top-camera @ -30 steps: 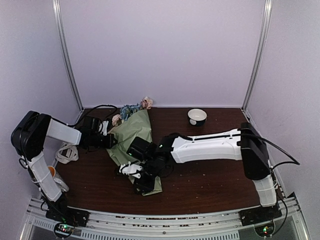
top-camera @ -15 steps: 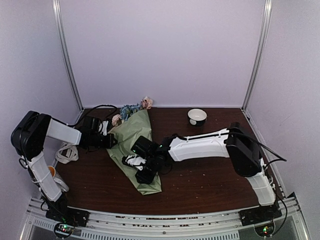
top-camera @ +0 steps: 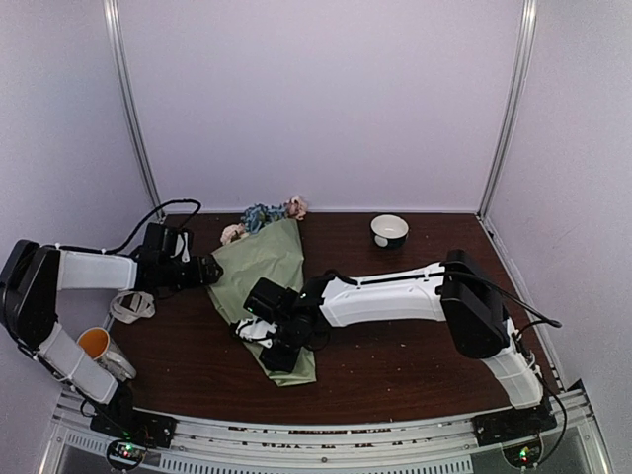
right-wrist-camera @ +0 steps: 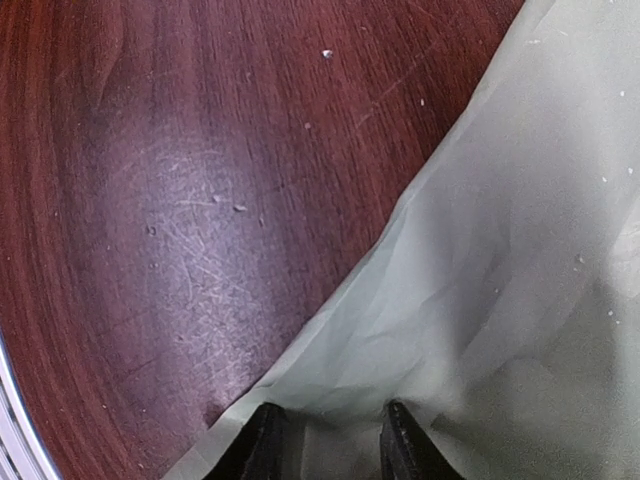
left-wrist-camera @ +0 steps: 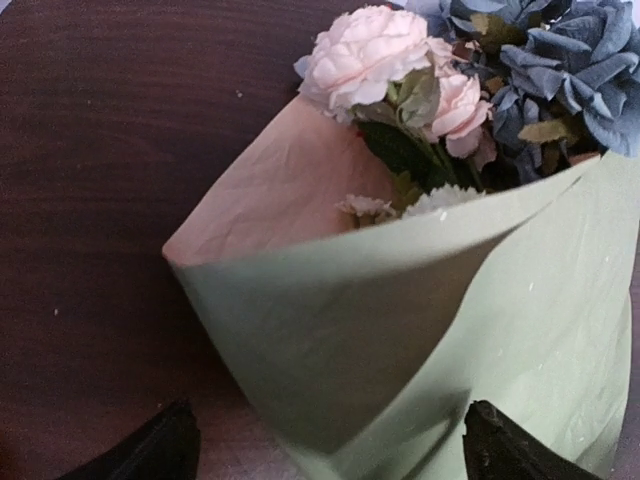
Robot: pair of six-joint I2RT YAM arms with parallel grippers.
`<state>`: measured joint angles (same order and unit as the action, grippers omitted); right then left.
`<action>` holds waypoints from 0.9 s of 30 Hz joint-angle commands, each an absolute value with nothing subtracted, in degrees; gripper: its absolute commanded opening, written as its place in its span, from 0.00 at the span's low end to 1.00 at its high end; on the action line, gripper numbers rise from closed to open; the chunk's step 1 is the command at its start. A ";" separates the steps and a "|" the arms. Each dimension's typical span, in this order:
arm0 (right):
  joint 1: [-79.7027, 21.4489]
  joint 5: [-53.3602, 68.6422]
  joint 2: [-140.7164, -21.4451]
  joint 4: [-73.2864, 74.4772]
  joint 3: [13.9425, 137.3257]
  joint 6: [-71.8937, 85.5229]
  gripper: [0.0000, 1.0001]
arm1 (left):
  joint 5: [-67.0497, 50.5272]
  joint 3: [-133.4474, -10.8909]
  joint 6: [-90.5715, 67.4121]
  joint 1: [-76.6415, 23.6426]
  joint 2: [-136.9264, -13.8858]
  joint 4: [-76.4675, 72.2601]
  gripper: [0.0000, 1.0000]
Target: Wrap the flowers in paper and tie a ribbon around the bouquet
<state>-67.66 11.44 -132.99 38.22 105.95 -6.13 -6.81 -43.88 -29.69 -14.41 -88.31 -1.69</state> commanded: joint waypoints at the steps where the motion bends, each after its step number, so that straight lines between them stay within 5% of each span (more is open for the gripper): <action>1: -68.03 9.54 -135.37 43.14 106.24 -6.96 0.33 | -6.08 -37.38 -38.62 -14.14 -86.98 -3.04 0.98; 8: -68.16 9.40 -135.33 43.24 106.22 -7.23 0.33 | -13.81 -36.24 -42.55 -14.50 -95.18 -15.31 0.97; 10: -68.14 9.24 -135.35 43.16 106.17 -7.14 0.33 | -15.58 -36.52 -44.02 -14.50 -96.83 -18.23 0.90; 14: -68.25 9.18 -135.24 43.09 105.96 -7.30 0.33 | -16.87 -35.87 -45.62 -14.50 -97.66 -22.41 0.60; 19: -68.14 9.46 -134.43 43.43 105.70 -7.04 0.32 | -16.96 -34.96 -45.01 -14.50 -97.25 -25.43 0.00; 27: -60.86 13.48 -109.27 27.73 88.63 -0.85 0.45 | -20.88 -36.42 -40.92 -16.51 -99.21 -31.34 0.00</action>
